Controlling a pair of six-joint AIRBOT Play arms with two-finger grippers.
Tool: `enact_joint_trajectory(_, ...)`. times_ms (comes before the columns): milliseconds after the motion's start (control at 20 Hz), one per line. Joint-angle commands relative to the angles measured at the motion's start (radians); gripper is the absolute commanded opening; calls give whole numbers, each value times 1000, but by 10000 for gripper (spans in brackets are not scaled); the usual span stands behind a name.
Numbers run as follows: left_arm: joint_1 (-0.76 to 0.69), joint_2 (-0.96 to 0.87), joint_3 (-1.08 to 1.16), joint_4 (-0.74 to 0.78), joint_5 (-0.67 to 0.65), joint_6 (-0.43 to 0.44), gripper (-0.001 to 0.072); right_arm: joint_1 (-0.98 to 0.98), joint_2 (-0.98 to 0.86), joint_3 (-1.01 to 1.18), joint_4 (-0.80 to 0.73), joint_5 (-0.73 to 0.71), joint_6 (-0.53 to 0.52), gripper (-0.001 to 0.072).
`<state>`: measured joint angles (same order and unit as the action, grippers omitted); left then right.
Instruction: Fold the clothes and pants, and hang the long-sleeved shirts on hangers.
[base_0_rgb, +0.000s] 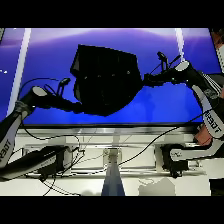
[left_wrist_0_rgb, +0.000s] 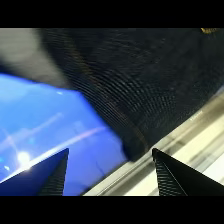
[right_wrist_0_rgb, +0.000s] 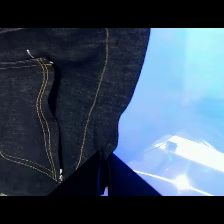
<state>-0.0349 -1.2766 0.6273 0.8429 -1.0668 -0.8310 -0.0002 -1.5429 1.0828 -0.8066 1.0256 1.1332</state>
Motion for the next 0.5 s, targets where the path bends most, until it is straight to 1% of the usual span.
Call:
enact_joint_trajectory(0, -92, -102, -11, -51, 45, 71, 593, 1, 1, 1, 25, 14, 2, 30)
enact_joint_trajectory(50, -108, -114, -10, -51, 45, 74, 590, 1, 1, 1, 26, 14, 2, 30)
enact_joint_trajectory(100, -121, -115, -10, -51, 46, 95, 515, 1, 1, 1, 23, 14, 1, 30)
enact_joint_trajectory(150, -128, -113, -8, -51, 46, 115, 395, 1, 1, 1, 22, 8, 1, 30)
enact_joint_trajectory(200, -132, -113, -5, -52, 48, 126, 328, 1, 1, 1, 22, 3, 0, 30)
enact_joint_trajectory(250, -133, -113, -1, -52, 58, 127, 244, 1, 1, 1, 22, 3, -2, 30)
enact_joint_trajectory(300, -133, -113, 6, -51, 66, 127, 111, 1, 5, 1, 19, 3, -3, 29)
enact_joint_trajectory(350, -132, -113, 18, -51, 70, 129, 26, 1, 16, 2, 14, 4, -12, 29)
enact_joint_trajectory(450, -127, -107, 64, -50, 69, 129, 25, 1, 62, 14, 2, 6, -58, 28)
